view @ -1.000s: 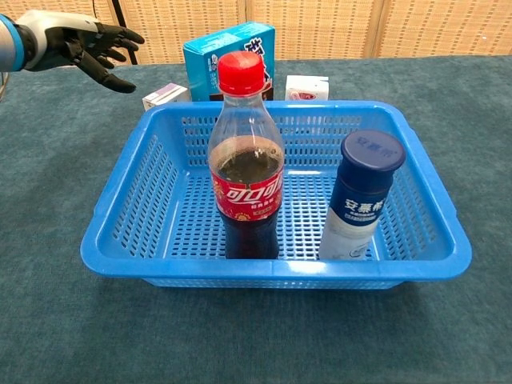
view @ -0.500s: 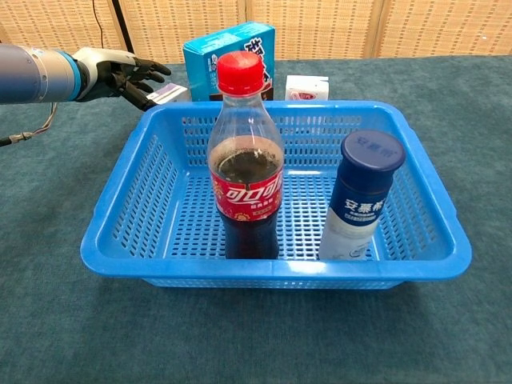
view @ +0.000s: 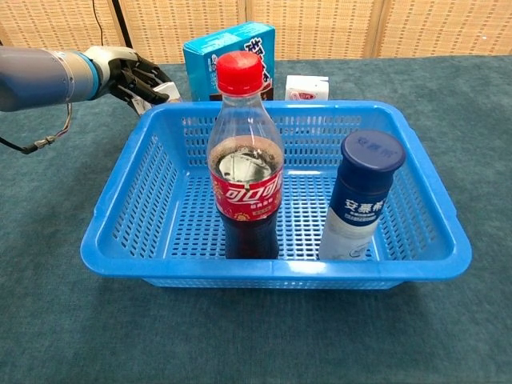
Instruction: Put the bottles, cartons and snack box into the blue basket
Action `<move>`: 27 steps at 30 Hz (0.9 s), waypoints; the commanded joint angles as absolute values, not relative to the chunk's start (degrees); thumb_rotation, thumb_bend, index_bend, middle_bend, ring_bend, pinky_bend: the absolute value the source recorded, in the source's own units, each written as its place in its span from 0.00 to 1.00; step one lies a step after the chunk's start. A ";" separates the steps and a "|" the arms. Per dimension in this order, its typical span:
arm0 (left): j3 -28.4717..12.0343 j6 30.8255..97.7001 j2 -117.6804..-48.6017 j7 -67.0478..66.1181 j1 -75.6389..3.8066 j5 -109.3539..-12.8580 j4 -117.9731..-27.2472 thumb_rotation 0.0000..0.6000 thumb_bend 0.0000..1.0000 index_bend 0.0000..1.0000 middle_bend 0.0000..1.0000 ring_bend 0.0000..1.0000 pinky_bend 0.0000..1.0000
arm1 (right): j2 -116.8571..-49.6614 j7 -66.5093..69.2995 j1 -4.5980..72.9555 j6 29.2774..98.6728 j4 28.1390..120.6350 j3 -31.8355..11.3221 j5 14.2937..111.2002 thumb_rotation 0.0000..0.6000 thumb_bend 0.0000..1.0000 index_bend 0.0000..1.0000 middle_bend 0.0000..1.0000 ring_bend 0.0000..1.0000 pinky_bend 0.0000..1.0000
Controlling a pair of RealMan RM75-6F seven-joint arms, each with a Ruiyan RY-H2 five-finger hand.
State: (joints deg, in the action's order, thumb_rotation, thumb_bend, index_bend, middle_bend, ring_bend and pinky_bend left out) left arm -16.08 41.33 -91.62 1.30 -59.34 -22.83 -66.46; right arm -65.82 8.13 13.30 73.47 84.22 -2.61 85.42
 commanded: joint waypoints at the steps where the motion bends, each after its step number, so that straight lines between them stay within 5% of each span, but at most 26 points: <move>1: -16.96 42.15 -90.89 1.24 -58.36 -24.39 -68.24 1.00 0.49 0.48 0.45 0.45 0.51 | -65.66 8.20 13.23 73.64 84.32 -2.60 85.51 1.00 0.00 0.00 0.00 0.00 0.00; 12: -19.25 48.77 -77.09 6.13 -48.68 -38.57 -85.24 1.00 0.49 0.48 0.45 0.45 0.52 | -65.69 8.14 13.27 73.77 85.04 -2.22 86.25 1.00 0.00 0.00 0.00 0.00 0.00; 21: -18.40 53.12 -60.53 15.60 -37.29 -58.44 -104.39 1.00 0.49 0.48 0.45 0.45 0.53 | -65.78 7.25 13.29 74.03 85.52 -1.98 86.74 1.00 0.00 0.00 0.00 0.00 0.00; 27: -16.16 52.94 -57.15 16.72 -35.10 -66.09 -111.18 1.00 0.49 0.48 0.45 0.45 0.53 | -65.92 6.91 13.29 74.13 85.82 -1.79 87.07 1.00 0.00 0.00 0.00 0.00 0.00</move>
State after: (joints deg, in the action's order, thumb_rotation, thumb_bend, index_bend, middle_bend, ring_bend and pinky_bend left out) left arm -17.34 52.74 -58.58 15.80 -36.47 -63.57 -108.65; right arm -65.92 6.92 13.28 74.13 85.82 -1.79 87.06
